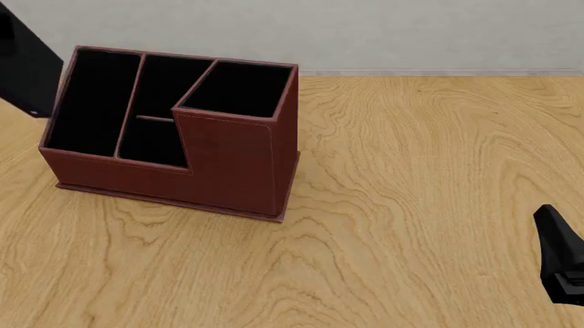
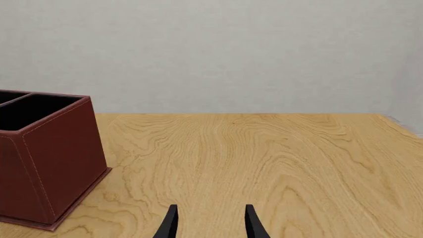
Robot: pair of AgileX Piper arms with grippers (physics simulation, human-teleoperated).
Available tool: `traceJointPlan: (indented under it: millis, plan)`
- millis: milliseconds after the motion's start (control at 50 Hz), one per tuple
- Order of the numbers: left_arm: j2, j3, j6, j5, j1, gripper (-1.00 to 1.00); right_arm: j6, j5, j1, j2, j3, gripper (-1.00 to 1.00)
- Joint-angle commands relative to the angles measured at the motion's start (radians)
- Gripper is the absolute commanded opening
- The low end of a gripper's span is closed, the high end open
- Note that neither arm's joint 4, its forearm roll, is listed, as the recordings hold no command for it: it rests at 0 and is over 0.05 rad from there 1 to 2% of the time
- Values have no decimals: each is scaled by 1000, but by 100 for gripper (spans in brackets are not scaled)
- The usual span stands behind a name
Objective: Pick up the book and place it in the left compartment of the caddy.
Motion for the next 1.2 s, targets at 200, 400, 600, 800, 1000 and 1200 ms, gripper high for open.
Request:
traceJointPlan:
  millis: [200, 400, 600, 800, 1000, 1200]
  plan:
    - [43, -4, 15, -51, 25, -100, 0, 0, 0, -2, 2, 100]
    - [68, 9, 16, -82, 23, -100, 0, 0, 0, -2, 2, 100]
    - [102, 6, 22, -109, 32, -100, 0, 0, 0, -2, 2, 100]
    - [130, -3, 26, -122, 38, -100, 0, 0, 0, -2, 2, 100]
    - [148, 15, 25, -154, 42, -100, 0, 0, 0, -2, 2, 100]
    - [179, -10, 27, -163, 49, -100, 0, 0, 0, -2, 2, 100]
